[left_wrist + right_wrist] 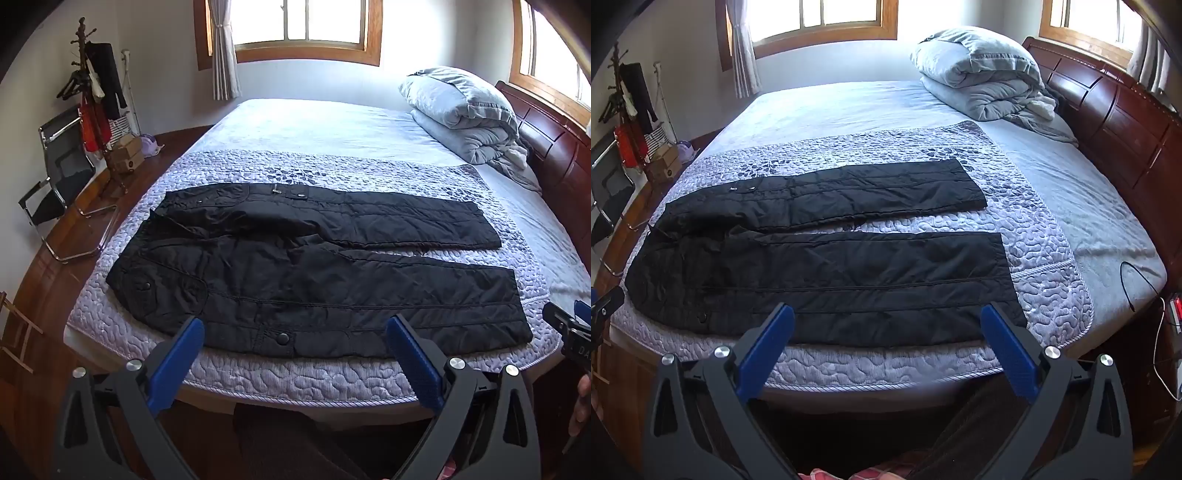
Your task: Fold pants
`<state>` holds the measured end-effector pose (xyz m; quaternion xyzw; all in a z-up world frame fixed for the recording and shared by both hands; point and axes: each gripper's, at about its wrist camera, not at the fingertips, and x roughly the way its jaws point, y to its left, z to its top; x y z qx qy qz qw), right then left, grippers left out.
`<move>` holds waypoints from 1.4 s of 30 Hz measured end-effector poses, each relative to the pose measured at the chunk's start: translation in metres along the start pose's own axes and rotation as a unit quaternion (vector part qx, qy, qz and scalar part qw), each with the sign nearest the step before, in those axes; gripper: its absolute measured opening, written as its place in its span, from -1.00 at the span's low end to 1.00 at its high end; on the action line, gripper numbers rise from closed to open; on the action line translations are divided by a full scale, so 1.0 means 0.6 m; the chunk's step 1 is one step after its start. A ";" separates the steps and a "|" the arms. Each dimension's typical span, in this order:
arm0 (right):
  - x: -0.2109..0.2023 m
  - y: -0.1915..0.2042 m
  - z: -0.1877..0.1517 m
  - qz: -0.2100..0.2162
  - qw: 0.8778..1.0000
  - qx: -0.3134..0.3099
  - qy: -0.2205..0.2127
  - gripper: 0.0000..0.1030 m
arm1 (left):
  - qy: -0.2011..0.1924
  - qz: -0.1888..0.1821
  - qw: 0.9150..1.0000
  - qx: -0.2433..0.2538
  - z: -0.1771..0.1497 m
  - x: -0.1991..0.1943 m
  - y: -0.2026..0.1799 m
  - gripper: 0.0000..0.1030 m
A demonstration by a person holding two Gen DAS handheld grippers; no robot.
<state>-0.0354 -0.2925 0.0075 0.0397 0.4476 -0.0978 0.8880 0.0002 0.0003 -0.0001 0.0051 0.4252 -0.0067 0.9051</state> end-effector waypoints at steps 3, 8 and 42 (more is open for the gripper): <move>-0.001 0.001 0.000 0.002 1.000 -0.001 -0.001 0.96 | 0.000 -0.002 1.000 0.001 0.000 -0.001 0.000 0.93; 0.000 0.002 0.000 -0.001 1.000 -0.002 0.001 0.96 | 0.001 -0.005 1.000 0.002 0.000 -0.006 0.003 0.93; -0.003 -0.001 -0.001 0.005 1.000 0.002 -0.002 0.96 | -0.002 0.006 1.000 0.002 0.001 -0.005 0.004 0.93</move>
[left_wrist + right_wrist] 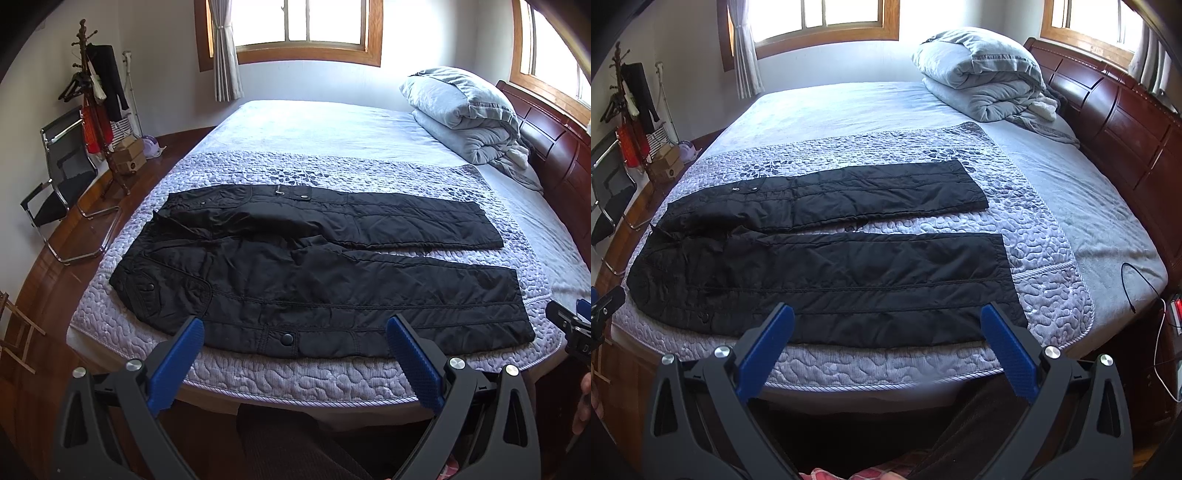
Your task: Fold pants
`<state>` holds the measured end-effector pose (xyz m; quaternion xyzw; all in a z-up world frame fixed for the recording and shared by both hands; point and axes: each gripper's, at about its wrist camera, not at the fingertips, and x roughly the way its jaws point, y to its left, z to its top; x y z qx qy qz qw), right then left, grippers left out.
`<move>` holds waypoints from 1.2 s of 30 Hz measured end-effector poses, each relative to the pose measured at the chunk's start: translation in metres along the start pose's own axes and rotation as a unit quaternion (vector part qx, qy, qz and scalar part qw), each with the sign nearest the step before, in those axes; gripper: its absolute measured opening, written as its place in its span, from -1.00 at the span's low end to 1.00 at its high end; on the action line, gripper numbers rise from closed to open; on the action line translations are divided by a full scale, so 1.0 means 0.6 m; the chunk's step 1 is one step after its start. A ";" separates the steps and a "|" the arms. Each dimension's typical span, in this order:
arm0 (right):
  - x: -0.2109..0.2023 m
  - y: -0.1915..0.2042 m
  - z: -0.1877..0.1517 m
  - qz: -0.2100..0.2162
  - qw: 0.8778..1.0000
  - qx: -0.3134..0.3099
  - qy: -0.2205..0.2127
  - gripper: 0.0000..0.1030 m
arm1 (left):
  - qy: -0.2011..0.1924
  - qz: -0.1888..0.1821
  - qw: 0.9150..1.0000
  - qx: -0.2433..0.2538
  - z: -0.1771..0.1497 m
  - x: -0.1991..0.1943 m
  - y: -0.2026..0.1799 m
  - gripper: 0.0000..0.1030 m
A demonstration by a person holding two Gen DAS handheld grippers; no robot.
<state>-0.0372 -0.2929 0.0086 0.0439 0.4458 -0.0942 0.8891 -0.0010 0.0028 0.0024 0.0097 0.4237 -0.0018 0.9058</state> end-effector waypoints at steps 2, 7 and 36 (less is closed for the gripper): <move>0.001 0.000 0.000 0.000 1.000 0.001 0.000 0.96 | -0.001 0.000 1.000 0.000 0.001 0.000 0.000 0.93; 0.001 -0.001 0.000 0.000 1.000 0.000 0.001 0.96 | -0.005 0.000 1.000 0.002 0.005 -0.004 -0.002 0.93; -0.002 -0.002 0.008 0.001 1.000 0.005 -0.004 0.96 | -0.017 -0.001 1.000 0.004 0.013 -0.015 -0.008 0.93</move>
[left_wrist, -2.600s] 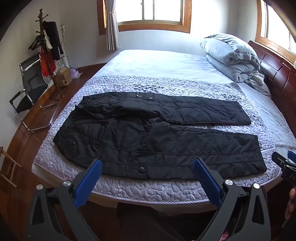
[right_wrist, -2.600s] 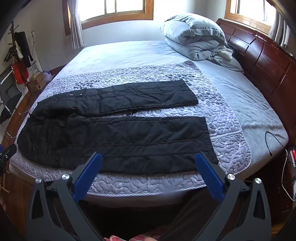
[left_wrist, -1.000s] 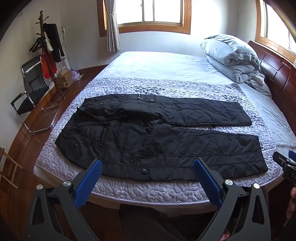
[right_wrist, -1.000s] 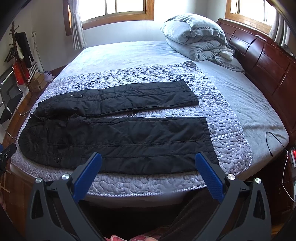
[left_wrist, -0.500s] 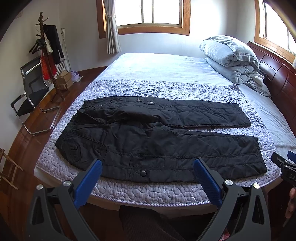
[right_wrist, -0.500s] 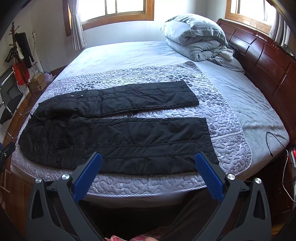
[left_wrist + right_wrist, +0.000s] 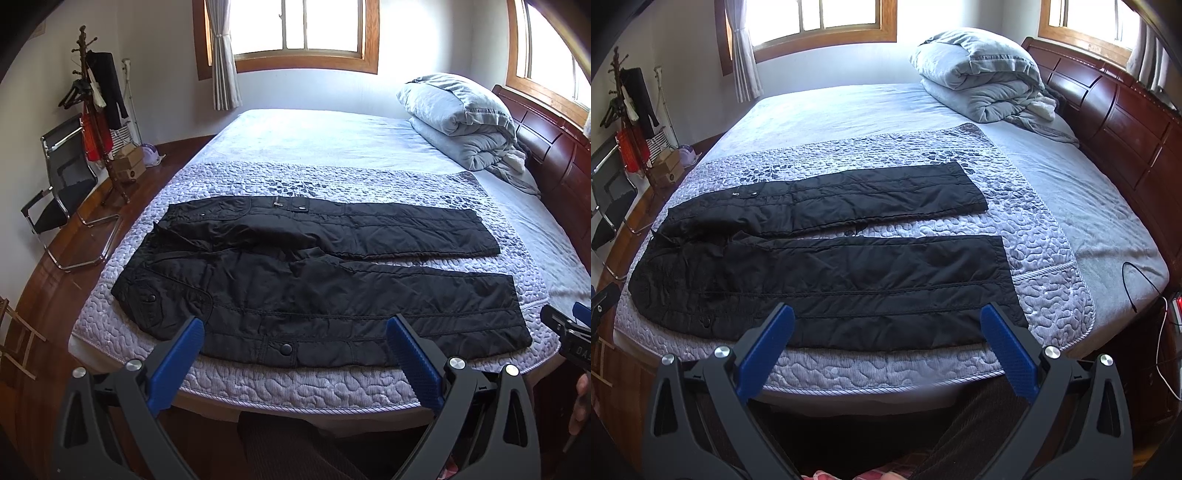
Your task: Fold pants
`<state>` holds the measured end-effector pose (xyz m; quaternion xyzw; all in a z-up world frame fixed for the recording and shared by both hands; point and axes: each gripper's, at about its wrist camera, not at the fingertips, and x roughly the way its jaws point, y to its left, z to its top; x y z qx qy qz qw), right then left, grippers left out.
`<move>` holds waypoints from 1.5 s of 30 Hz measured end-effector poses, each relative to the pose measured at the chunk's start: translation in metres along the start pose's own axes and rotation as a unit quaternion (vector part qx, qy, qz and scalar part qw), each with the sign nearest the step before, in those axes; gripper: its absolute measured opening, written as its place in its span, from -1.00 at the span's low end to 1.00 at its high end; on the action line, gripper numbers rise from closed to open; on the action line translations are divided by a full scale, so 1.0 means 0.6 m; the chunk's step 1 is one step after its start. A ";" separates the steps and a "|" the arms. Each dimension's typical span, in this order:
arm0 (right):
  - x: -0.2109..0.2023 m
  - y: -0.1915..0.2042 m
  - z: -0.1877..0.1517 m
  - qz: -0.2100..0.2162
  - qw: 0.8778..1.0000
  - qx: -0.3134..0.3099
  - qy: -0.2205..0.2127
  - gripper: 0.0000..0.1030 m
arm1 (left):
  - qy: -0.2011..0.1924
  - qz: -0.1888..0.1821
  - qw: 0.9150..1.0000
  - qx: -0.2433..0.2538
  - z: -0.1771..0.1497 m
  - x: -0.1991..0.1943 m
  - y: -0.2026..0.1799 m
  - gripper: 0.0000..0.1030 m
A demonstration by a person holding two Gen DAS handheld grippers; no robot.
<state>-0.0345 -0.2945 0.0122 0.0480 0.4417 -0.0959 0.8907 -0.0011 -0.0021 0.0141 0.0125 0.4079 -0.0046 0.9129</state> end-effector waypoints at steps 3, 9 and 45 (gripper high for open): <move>-0.003 0.001 0.000 -0.001 1.000 -0.001 -0.002 0.96 | -0.005 0.001 1.000 0.001 0.003 -0.005 -0.001 0.93; -0.003 -0.001 0.000 -0.001 1.000 -0.001 -0.003 0.96 | -0.012 -0.002 1.000 0.002 0.010 -0.011 0.003 0.93; 0.094 -0.098 0.156 -0.027 0.999 -0.007 -0.035 0.96 | 0.015 0.009 0.999 -0.044 0.120 0.136 0.153 0.93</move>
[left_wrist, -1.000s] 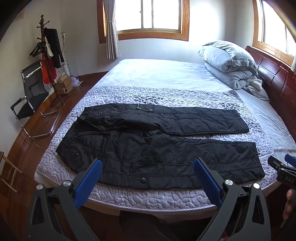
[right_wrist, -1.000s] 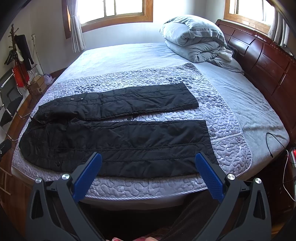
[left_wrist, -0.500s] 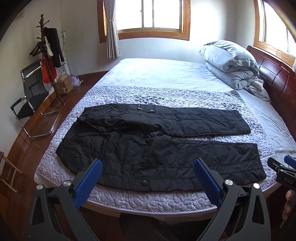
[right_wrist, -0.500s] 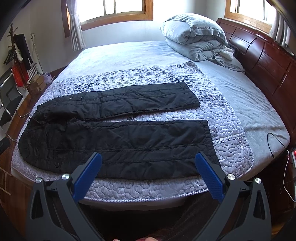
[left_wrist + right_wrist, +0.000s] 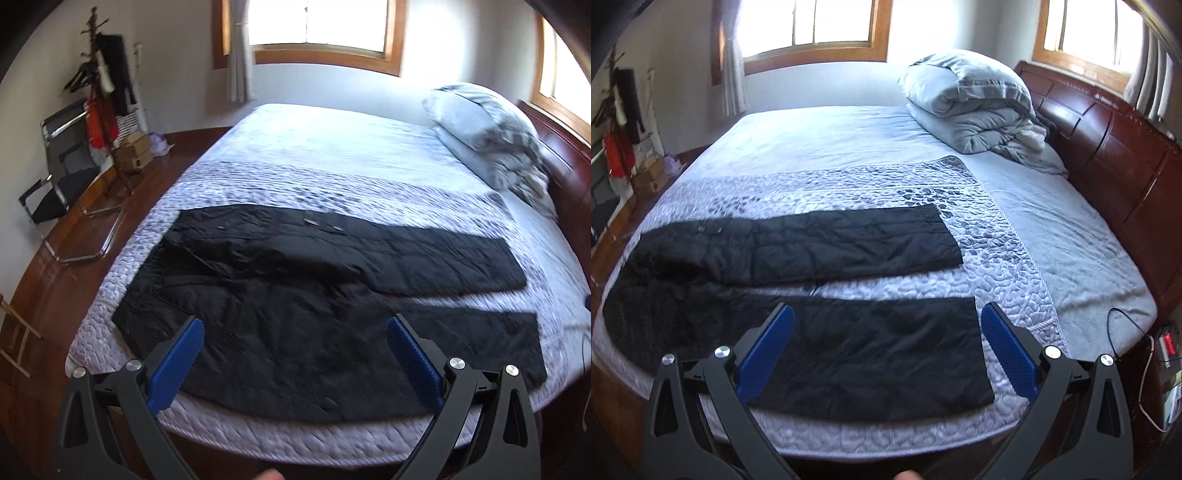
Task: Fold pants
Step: 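Grasp the waistband with the left tool while the right tool grasps the leg hem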
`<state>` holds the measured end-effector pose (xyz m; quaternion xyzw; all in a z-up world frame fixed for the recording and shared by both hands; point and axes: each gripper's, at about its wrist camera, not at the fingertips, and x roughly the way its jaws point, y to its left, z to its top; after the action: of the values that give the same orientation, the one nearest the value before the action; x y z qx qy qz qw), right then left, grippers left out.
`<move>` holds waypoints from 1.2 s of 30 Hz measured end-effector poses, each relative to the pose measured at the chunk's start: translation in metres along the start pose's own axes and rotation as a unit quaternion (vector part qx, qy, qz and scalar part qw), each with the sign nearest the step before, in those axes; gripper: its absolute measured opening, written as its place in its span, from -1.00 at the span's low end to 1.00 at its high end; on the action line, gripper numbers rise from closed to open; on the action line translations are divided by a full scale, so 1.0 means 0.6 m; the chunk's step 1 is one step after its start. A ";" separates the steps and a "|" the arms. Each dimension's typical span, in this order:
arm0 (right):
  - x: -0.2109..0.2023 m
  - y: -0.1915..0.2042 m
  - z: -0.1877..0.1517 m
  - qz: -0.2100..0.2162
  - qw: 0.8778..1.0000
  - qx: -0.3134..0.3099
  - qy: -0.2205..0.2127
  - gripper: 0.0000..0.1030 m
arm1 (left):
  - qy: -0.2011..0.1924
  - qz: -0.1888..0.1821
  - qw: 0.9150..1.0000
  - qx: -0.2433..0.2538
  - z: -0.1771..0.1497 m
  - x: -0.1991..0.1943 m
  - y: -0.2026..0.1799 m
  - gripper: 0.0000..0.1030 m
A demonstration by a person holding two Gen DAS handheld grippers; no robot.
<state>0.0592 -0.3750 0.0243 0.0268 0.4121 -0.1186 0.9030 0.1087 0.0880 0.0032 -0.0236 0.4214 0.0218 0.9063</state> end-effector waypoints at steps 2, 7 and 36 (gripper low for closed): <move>0.057 -0.028 0.042 -0.018 1.000 -0.003 0.014 0.96 | 0.023 0.016 0.998 -0.047 0.048 0.055 0.075 0.93; 0.196 -0.083 0.119 -0.008 0.998 0.026 0.057 0.96 | 0.096 0.054 0.978 -0.178 0.155 0.216 0.263 0.93; 0.569 -0.060 0.161 -0.011 0.981 -0.013 0.194 0.95 | 0.314 0.063 0.932 -0.171 0.213 0.636 0.330 0.54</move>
<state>0.3376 -0.4893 -0.1666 0.0333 0.5811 -0.1158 0.8049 0.4402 0.3007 -0.2114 -0.1572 0.6753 0.1415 0.7065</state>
